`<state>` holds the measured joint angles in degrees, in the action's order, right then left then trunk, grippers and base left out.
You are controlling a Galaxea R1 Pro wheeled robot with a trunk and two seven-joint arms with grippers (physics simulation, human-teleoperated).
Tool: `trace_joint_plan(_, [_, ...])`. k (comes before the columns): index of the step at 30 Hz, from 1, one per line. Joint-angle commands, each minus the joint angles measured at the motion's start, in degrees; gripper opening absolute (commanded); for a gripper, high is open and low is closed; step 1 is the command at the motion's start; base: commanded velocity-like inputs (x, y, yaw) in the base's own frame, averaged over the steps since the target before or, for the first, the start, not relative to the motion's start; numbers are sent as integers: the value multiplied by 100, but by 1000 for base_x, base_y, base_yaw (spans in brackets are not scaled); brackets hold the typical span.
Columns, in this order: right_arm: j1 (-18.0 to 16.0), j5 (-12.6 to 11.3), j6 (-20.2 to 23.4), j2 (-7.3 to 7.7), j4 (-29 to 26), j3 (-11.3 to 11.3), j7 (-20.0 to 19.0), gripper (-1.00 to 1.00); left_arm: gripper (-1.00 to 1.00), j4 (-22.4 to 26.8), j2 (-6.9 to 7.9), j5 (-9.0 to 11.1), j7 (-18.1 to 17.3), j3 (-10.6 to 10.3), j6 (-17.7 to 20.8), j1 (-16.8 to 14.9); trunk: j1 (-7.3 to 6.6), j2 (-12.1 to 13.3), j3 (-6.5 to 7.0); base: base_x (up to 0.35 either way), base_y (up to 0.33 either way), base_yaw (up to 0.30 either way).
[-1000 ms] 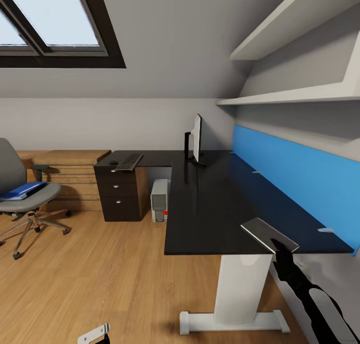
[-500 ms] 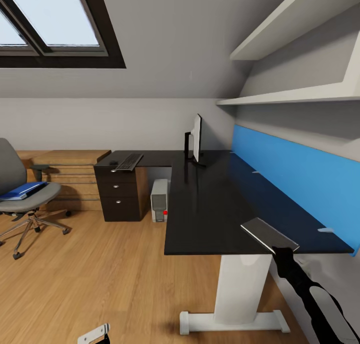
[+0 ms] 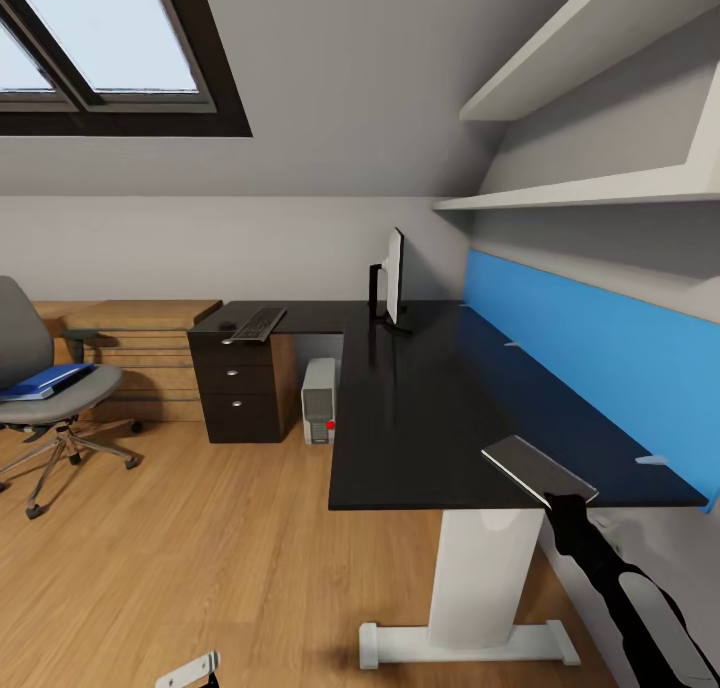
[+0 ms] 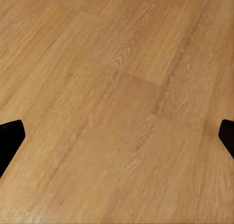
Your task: In the bedroom, organize the workspace by keeping the computer under the desk, ensuring the monitor is on the desk, placing the keyboard on the desk next to the monitor, placing the mouse on the desk next to the keyboard, moving the folder from the swivel chair onto the desk next to the mouse, stacking the notebook on top of the folder with the pen on top of the notebook, and positioning the swivel chair next to the desk.
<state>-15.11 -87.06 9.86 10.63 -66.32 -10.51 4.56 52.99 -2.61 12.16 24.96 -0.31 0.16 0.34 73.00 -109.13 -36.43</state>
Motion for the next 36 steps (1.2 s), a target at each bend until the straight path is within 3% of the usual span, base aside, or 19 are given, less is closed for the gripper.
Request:
trace_joint_plan(1, [-1,-13,25,0,154,-14,40,-100,100,11,0,41,17,-4,2,1,0,-2,-5,0,0,0])
trace_joint_plan(36, [-1,-13,25,0,154,-127,36,-100,100,-3,-3,42,9,-4,2,1,0,-2,-5,-53,0,0])
